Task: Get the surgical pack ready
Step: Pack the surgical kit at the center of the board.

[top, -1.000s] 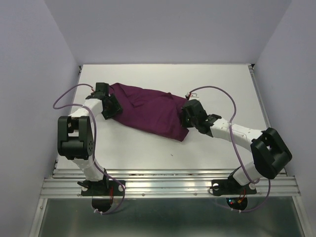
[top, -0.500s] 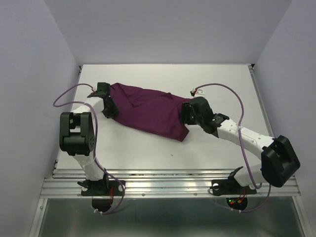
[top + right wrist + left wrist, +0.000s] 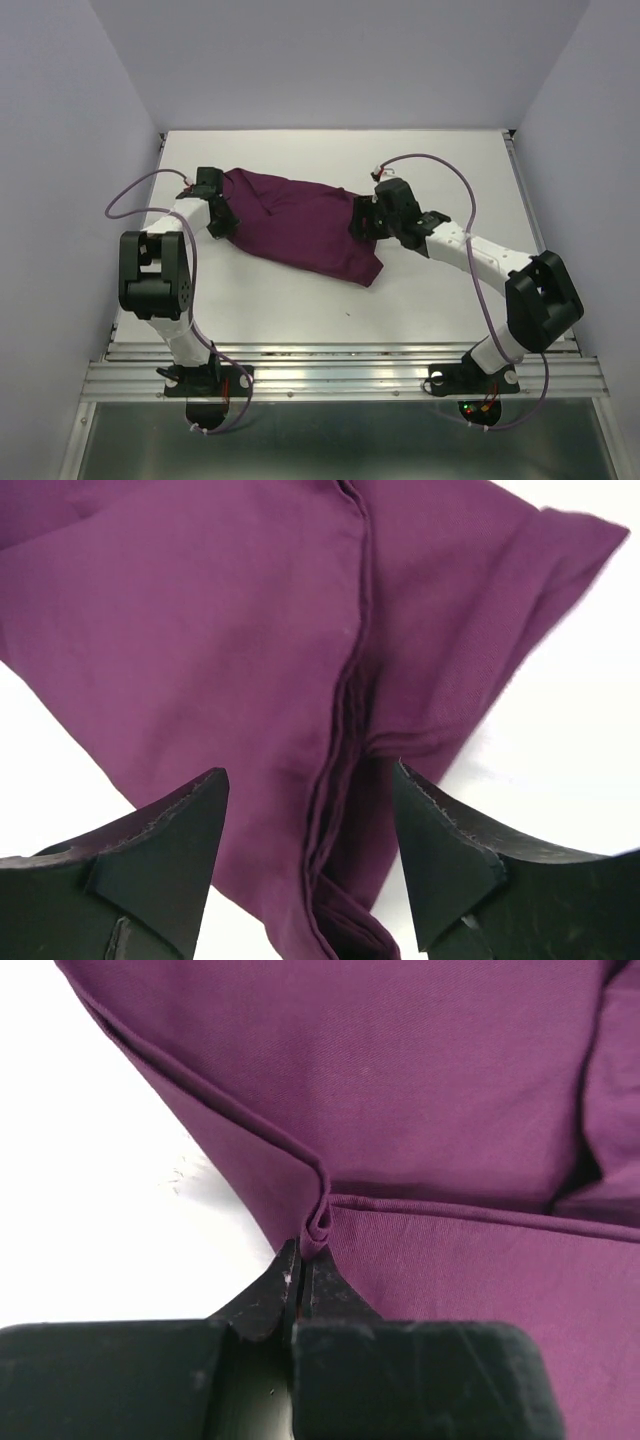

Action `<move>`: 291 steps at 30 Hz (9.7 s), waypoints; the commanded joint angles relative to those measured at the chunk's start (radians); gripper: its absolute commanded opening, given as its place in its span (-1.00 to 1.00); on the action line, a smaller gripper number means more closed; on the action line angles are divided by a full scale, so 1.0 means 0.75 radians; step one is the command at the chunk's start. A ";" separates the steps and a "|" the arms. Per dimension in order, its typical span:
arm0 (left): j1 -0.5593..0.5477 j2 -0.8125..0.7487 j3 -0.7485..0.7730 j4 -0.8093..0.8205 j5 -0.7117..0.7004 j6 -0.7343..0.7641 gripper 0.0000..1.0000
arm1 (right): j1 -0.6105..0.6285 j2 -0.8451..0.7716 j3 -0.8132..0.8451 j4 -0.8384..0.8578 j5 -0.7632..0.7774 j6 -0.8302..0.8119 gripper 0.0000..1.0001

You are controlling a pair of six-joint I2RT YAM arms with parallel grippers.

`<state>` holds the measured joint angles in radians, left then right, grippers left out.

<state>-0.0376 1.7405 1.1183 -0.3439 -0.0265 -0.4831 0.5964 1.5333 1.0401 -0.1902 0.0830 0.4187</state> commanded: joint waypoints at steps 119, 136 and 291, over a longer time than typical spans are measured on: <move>-0.071 -0.020 0.000 -0.173 -0.316 0.135 -0.17 | -0.006 0.471 0.423 0.299 -0.376 -0.061 -0.94; -0.067 -0.187 -0.031 -0.239 -0.345 0.112 -1.00 | -0.006 0.471 0.499 0.286 -0.360 -0.059 -0.96; -0.300 0.621 0.785 -0.176 0.134 0.074 -1.00 | -0.272 0.676 0.677 0.125 0.049 0.250 -0.99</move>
<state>-0.2668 2.1872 1.6878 -0.4381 0.0975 -0.4347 0.4095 2.1078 1.5906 -0.1436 0.0727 0.5812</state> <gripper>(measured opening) 0.024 0.020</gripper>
